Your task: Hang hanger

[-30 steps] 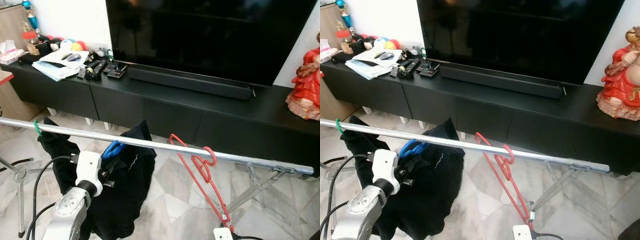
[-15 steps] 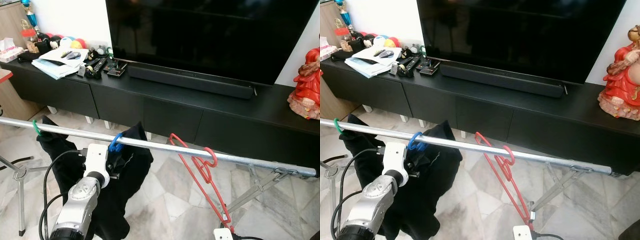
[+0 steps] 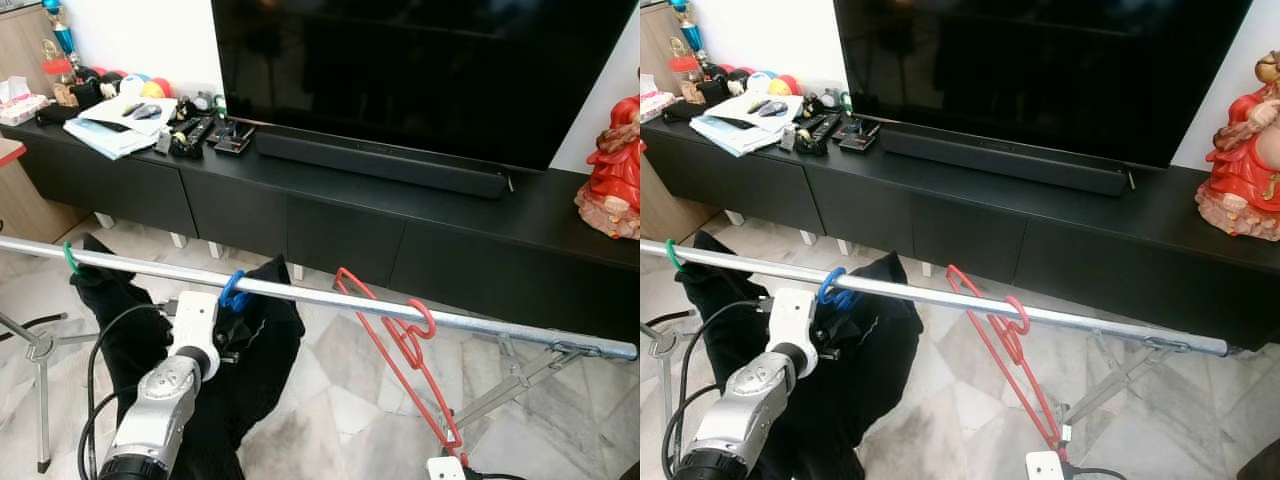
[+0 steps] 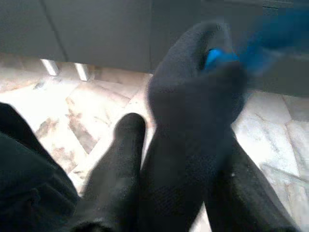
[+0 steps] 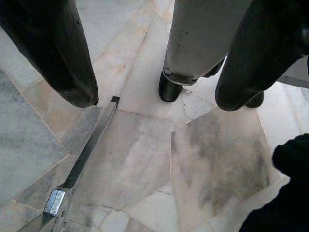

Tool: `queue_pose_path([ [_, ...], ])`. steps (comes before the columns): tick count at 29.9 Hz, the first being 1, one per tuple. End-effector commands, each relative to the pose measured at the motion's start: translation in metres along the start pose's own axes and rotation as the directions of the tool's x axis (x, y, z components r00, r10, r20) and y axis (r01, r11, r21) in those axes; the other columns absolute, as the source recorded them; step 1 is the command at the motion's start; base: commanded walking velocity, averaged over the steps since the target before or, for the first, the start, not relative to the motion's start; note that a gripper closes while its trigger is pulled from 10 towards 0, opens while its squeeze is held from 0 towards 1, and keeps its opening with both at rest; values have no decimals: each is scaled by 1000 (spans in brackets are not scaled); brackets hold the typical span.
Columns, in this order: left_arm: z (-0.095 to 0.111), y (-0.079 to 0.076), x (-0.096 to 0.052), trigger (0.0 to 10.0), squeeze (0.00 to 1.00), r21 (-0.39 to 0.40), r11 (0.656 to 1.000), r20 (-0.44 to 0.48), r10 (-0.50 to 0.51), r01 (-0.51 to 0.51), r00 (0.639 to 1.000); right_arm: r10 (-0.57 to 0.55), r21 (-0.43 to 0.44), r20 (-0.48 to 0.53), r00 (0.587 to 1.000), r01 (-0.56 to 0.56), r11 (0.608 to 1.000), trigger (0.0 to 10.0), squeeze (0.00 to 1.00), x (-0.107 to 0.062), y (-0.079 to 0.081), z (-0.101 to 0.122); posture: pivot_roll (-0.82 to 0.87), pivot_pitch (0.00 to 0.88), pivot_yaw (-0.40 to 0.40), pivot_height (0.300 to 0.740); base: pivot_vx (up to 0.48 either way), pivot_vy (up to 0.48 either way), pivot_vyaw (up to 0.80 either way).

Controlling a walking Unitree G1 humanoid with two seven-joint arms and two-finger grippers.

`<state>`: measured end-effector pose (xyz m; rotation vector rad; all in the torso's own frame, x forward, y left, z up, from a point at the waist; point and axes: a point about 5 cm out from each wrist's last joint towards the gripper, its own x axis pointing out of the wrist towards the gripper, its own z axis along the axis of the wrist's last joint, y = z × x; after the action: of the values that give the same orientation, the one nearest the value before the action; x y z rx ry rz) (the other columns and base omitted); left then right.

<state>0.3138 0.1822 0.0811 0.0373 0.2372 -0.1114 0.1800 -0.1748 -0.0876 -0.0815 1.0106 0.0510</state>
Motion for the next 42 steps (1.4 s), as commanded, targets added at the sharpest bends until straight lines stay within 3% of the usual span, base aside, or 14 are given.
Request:
queue_pose_path([
  [1, -8, -2, -4, 10000, 1000, 3, 1000, -24, -5, 5, 1000, 1, 3, -20, 1000, -1, 1000, 10000, 0, -1, 0, -6, -20, 74, -15, 740, 0, 0, 0],
  [19, 1, -3, -19, 10000, 1000, -46, 997, 82, -56, 60, 995, 3, 2, -22, 1000, -3, 1000, 10000, 0, -1, 0, -6, -16, 83, -13, 740, 0, 0, 0],
  [20, 6, 0, -25, 10000, 1000, -60, 997, 123, -44, 52, 991, 2, 3, -22, 1000, -2, 1000, 10000, 0, -1, 1, -6, -13, 83, -13, 740, 0, 0, 0],
  [25, 6, 9, -37, 10000, 1000, -70, 998, 163, 3, 9, 987, 2, 3, -22, 1000, -2, 1000, 10000, 0, -1, 1, -5, -18, 83, -10, 740, 0, 0, 0],
  [29, 11, 25, -54, 10000, 1000, -87, 990, 238, 126, -109, 963, 1, 3, -22, 1000, -1, 1000, 10000, 0, -1, 0, -5, -11, 82, -14, 740, 0, 0, 0],
  [30, 13, 31, -59, 10000, 459, -88, 984, 259, 174, -157, 950, 1, 1, -23, 1000, -1, 1000, 10000, 0, -1, 0, -5, -7, 80, -16, 740, 0, 0, 0],
  [31, 15, 35, -64, 10000, 0, -64, 978, 276, 207, -197, 939, 1, -1, -24, 1000, -2, 1000, 10000, 0, -1, 0, -5, -4, 79, -18, 740, 0, 0, 0],
  [42, 5, 29, -69, 10000, 0, -62, 976, 247, 219, -210, 944, 3, -22, -22, 1000, -3, 1000, 10000, 0, 0, -1, -4, -10, 77, -20, 740, 0, 0, 0],
])
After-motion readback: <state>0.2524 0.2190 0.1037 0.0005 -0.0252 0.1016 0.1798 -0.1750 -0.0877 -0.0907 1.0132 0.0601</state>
